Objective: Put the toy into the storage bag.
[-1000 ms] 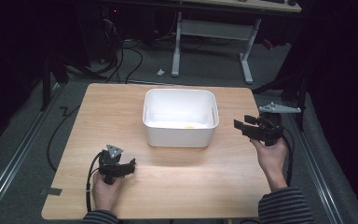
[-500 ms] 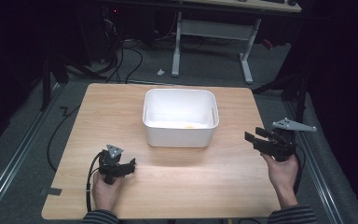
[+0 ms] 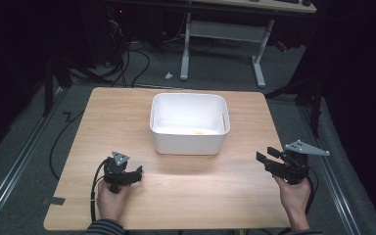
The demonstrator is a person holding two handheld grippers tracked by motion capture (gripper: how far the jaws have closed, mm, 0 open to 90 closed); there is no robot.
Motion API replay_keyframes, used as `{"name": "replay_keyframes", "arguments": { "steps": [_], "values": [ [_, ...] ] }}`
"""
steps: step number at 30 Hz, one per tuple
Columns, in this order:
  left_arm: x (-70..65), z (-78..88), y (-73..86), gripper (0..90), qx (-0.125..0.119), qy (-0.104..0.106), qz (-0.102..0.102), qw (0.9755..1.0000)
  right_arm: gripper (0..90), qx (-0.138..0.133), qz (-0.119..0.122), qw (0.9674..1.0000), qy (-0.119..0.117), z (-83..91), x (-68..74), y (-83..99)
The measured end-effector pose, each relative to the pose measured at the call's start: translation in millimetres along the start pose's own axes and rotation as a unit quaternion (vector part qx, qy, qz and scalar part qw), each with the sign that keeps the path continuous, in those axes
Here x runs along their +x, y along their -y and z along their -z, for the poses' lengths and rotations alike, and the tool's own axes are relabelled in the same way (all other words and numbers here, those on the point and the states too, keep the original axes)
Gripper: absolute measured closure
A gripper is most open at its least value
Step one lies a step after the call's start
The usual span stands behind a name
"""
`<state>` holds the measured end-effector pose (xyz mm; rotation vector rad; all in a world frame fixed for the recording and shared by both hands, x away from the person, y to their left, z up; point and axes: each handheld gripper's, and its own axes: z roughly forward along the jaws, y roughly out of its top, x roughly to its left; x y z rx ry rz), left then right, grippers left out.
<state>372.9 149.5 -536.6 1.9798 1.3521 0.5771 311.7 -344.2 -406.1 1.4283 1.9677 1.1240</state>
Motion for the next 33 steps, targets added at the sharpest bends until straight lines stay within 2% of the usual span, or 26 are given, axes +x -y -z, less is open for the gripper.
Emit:
{"name": "replay_keyframes", "arguments": {
  "steps": [10, 14, 28, 31, 33],
  "values": [
    [-0.1, -0.2, -0.1, 18.4, -0.001, 0.000, 0.003, 1.0000, 46.1, 0.013, -0.005, 0.9999, 0.007, -13.0, 7.8, 27.5],
    [0.2, -0.2, -0.1, 18.5, -0.001, -0.002, 0.005, 1.0000, 45.6, 0.009, -0.009, 0.9999, 0.007, -18.5, 8.7, 36.8],
    [0.6, 0.0, 0.1, 18.5, -0.001, -0.002, 0.006, 1.0000, 45.7, 0.031, -0.024, 0.9992, 0.003, -45.4, 11.9, 56.3],
    [0.6, 0.0, 0.1, 18.5, -0.001, -0.002, 0.006, 1.0000, 43.8, 0.034, -0.023, 0.9991, 0.001, -52.2, 13.2, 59.9],
    [0.6, 0.0, 0.1, 18.5, -0.001, -0.002, 0.006, 1.0000, 42.2, 0.035, -0.013, 0.9993, 0.007, -57.0, 14.1, 62.3]
  ]
}}
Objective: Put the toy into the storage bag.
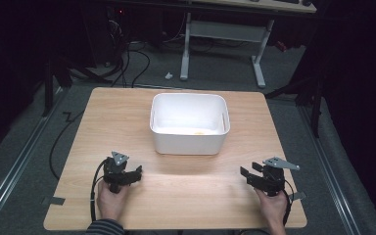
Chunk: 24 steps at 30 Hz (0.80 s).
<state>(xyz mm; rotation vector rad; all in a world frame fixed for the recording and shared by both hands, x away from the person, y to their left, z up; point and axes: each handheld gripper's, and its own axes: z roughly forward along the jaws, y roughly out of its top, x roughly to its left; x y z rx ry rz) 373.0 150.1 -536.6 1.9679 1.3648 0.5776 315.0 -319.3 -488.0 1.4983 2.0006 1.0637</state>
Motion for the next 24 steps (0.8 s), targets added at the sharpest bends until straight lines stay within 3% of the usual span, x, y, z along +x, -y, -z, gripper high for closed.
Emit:
{"name": "replay_keyframes", "arguments": {
  "steps": [11, 24],
  "values": [
    [-0.1, 0.0, 0.0, 18.3, 0.000, 0.000, -0.001, 1.0000, 41.4, 0.023, 0.005, 0.9997, 0.011, -18.4, 2.0, 10.3],
    [-0.3, -0.1, -0.1, 18.3, 0.000, -0.001, -0.001, 1.0000, 39.6, 0.040, 0.030, 0.9985, 0.024, -36.1, 6.9, 16.9]
  ]
}}
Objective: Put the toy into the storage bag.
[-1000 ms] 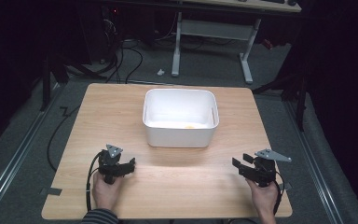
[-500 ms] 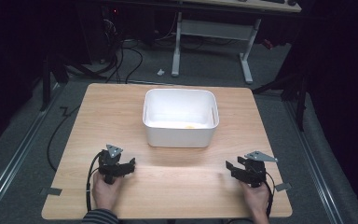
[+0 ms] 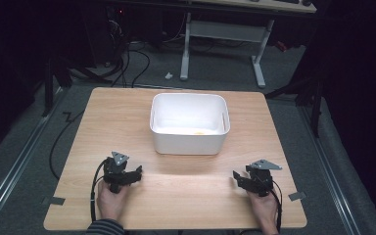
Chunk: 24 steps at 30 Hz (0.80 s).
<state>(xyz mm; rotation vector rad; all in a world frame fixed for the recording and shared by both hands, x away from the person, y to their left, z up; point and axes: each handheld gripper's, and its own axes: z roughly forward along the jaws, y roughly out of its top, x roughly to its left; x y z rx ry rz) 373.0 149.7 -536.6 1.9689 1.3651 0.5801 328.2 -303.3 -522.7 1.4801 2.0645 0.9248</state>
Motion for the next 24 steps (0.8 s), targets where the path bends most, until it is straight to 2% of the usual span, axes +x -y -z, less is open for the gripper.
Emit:
{"name": "replay_keyframes", "arguments": {
  "steps": [7, 16, 18, 21, 24],
  "values": [
    [-0.1, -0.1, -0.2, 18.3, 0.001, 0.000, 0.000, 1.0000, 39.6, 0.002, -0.006, 1.0000, 0.000, -5.2, 0.3, 1.0],
    [-0.2, -0.3, -0.3, 18.2, 0.000, -0.001, 0.000, 1.0000, 39.5, -0.003, 0.000, 1.0000, 0.006, -9.6, 1.8, 1.2],
    [-0.2, -0.3, -0.3, 18.2, 0.001, -0.001, 0.000, 1.0000, 38.8, -0.001, 0.003, 1.0000, 0.008, -10.1, 2.6, 1.0],
    [-0.2, -0.3, -0.3, 18.2, 0.000, -0.001, 0.000, 1.0000, 36.4, 0.003, 0.020, 0.9997, 0.015, -11.5, 4.9, 0.3],
    [-0.3, -0.2, -0.3, 18.2, 0.001, -0.001, 0.000, 1.0000, 34.2, 0.004, 0.021, 0.9997, 0.013, -12.4, 5.2, -0.4]
  ]
}}
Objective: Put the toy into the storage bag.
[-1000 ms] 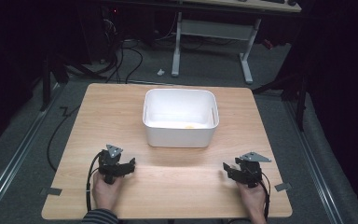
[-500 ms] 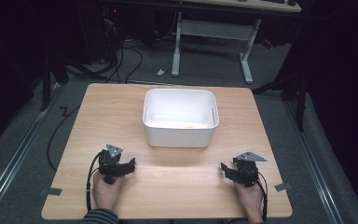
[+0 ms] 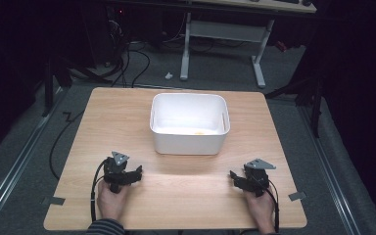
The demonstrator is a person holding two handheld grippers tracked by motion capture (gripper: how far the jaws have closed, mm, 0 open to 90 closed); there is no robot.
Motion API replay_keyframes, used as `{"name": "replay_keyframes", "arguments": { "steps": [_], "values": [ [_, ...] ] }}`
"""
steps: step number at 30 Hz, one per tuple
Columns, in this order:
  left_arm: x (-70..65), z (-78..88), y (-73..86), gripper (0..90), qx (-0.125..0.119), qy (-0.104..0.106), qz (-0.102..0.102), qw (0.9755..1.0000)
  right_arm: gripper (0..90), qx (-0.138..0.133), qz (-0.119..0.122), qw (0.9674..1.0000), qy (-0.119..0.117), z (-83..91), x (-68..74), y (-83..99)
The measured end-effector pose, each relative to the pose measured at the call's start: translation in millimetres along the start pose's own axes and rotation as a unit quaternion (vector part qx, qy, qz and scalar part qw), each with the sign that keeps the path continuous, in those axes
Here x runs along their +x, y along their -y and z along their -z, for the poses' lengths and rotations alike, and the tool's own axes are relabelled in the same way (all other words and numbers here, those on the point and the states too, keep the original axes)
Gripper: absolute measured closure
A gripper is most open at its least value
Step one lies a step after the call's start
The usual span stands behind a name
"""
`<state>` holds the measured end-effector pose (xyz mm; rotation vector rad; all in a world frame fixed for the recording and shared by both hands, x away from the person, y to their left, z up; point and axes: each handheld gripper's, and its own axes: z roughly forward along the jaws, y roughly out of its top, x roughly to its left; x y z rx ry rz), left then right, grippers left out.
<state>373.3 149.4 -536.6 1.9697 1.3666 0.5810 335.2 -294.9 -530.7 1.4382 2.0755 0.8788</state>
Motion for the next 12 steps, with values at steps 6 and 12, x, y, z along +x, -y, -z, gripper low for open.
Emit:
{"name": "replay_keyframes", "arguments": {
  "steps": [6, 12],
  "values": [
    [0.0, 0.0, 0.0, 18.2, 0.000, 0.000, 0.000, 1.0000, 33.6, 0.001, 0.000, 1.0000, -0.001, -0.4, 0.2, -0.3],
    [-0.1, 0.1, 0.1, 18.2, 0.000, 0.000, 0.000, 1.0000, 33.5, 0.001, 0.000, 1.0000, -0.001, -0.4, 0.2, -0.3]
  ]
}}
